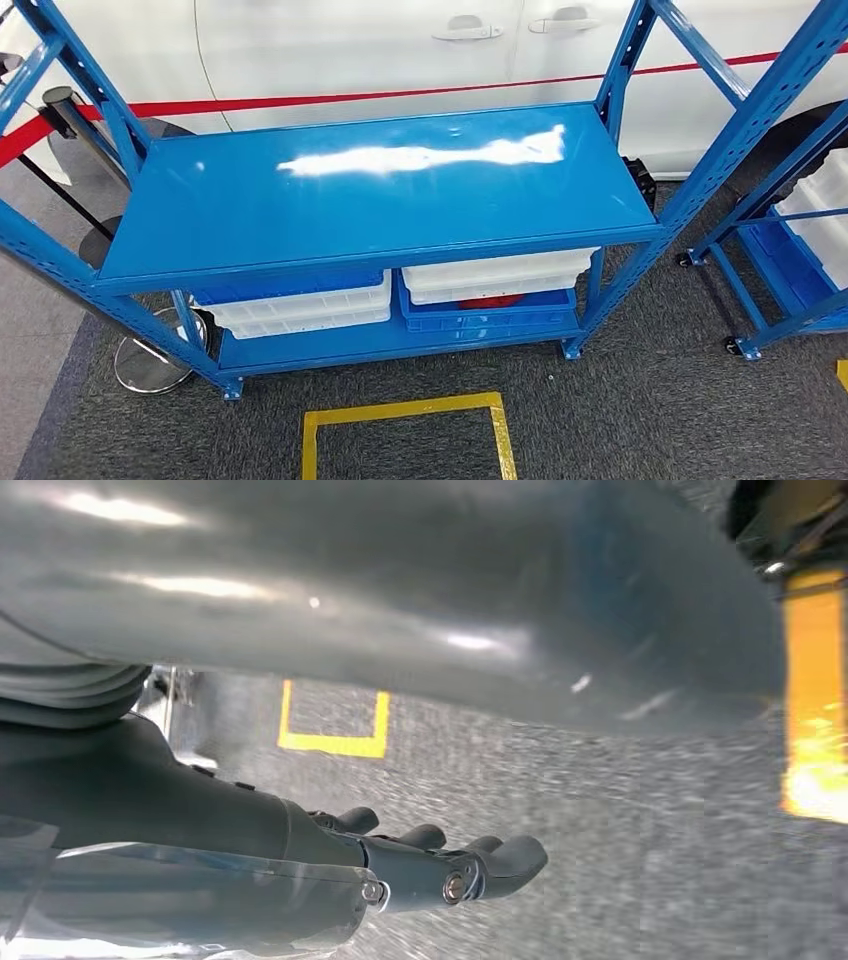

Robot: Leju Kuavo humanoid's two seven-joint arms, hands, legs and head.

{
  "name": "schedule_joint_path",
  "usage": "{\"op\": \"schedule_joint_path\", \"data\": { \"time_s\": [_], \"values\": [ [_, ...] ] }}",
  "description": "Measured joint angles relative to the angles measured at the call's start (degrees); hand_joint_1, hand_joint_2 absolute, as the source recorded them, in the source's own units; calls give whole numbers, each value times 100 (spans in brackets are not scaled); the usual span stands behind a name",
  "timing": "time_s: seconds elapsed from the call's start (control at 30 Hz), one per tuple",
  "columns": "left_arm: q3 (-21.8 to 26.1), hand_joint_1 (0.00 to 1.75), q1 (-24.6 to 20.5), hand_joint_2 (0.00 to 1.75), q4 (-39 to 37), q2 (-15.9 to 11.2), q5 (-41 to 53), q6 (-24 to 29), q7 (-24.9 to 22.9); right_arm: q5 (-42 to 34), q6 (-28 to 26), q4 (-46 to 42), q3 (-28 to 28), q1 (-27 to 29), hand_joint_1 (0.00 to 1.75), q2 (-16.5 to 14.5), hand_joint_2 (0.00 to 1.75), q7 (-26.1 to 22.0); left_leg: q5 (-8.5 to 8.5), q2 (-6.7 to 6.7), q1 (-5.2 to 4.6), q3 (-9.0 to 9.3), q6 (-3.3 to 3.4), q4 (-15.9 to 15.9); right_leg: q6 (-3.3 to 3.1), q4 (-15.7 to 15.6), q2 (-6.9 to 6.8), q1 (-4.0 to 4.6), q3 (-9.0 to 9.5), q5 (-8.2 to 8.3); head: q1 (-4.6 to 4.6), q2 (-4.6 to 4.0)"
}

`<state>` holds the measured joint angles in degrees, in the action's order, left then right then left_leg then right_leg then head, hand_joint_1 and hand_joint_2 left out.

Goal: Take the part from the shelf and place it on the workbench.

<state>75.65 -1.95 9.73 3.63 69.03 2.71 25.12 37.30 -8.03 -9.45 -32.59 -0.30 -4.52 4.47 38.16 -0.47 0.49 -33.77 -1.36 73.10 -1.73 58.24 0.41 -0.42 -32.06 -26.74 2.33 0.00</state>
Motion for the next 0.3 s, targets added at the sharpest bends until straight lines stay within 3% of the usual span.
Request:
{"op": "schedule_joint_path", "data": {
  "time_s": [0.03, 0.07, 0.17, 0.2, 0.23, 0.3],
  "values": [
    [3, 0, 4, 0, 0, 2, -15, 40, 0, 16, 11, -1, 1, -5, 0, 0, 175, -12, 87, 4, 14, -99, -17, -37, 11, 0, 6, -5, 87, -67, 0, 0],
    [5, 0, 8, 0, 0, 5, -25, 69, 3, 29, 24, -1, 1, -6, 0, -1, 175, -21, -9, 8, 27, -129, -31, -230, 25, 1, 8, -12, 180, -136, -1, 0],
    [19, 0, 43, 0, -1, 26, -66, 107, 19, 80, 46, 2, 3, 2, 0, -2, 175, -39, -951, 31, 32, -43, -8, -1150, 93, 10, 9, -24, 408, -323, 0, 0],
    [26, 0, 51, 0, -2, 35, -83, 111, 21, 98, 51, 2, 4, -3, 0, -2, 175, -45, -1163, 40, 19, -28, 28, -1305, 129, 14, 15, -21, 434, -366, 1, 0],
    [32, 0, 56, 0, -2, 43, -96, 113, 22, 116, 54, 2, 7, -8, 0, -2, 175, -48, -1249, 46, 1, -32, 69, -1347, 166, 11, 21, -20, 443, -397, 2, 0],
    [40, 0, 54, 0, -2, 52, -112, 115, 24, 142, 58, -1, 12, -25, 0, -2, 175, -55, -1256, 40, -20, -29, 131, -1344, 226, -9, 25, -20, 448, -427, 1, 0]
  ]
}}
